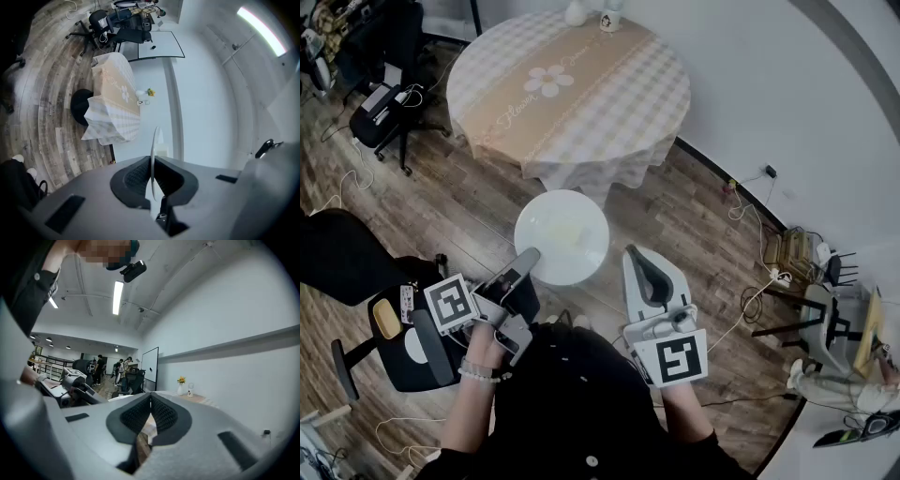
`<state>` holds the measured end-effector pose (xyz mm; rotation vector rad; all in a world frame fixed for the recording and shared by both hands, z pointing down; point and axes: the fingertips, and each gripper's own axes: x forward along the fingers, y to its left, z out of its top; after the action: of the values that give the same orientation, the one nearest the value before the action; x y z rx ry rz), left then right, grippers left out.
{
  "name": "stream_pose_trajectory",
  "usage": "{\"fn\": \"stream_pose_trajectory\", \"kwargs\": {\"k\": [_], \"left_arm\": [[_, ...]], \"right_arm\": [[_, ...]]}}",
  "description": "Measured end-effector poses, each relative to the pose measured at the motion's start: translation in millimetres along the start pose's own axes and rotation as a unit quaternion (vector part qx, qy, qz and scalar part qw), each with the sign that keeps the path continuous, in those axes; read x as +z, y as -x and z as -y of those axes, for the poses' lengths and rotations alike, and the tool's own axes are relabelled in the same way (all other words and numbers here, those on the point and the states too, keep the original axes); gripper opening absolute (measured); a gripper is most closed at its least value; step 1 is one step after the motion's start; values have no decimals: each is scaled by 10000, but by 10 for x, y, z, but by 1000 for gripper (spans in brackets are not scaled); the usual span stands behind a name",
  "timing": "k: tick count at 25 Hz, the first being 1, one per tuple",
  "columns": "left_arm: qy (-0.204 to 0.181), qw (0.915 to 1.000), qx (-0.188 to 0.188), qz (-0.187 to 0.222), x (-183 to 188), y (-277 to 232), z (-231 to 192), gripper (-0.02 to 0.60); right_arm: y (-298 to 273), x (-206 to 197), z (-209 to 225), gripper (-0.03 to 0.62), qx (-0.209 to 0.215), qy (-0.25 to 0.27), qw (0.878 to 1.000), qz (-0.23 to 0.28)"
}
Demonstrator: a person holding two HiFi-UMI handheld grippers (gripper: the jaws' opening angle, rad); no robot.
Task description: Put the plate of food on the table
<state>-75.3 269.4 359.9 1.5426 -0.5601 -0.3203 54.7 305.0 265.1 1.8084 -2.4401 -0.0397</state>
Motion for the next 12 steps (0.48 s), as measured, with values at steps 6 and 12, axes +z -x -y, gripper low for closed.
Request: {"fn": "stream_pose_trajectory", "kwargs": {"k": [6,12], "left_arm": [[-15,10000,-13,-5,5,-5,-15,12],[-14,10000,-17,3,-16,16,-17,12]], "right_arm": [[2,-33,-18,0,31,16,10000,-73],[11,-38,-49,0,78,32,9999,-95]]}}
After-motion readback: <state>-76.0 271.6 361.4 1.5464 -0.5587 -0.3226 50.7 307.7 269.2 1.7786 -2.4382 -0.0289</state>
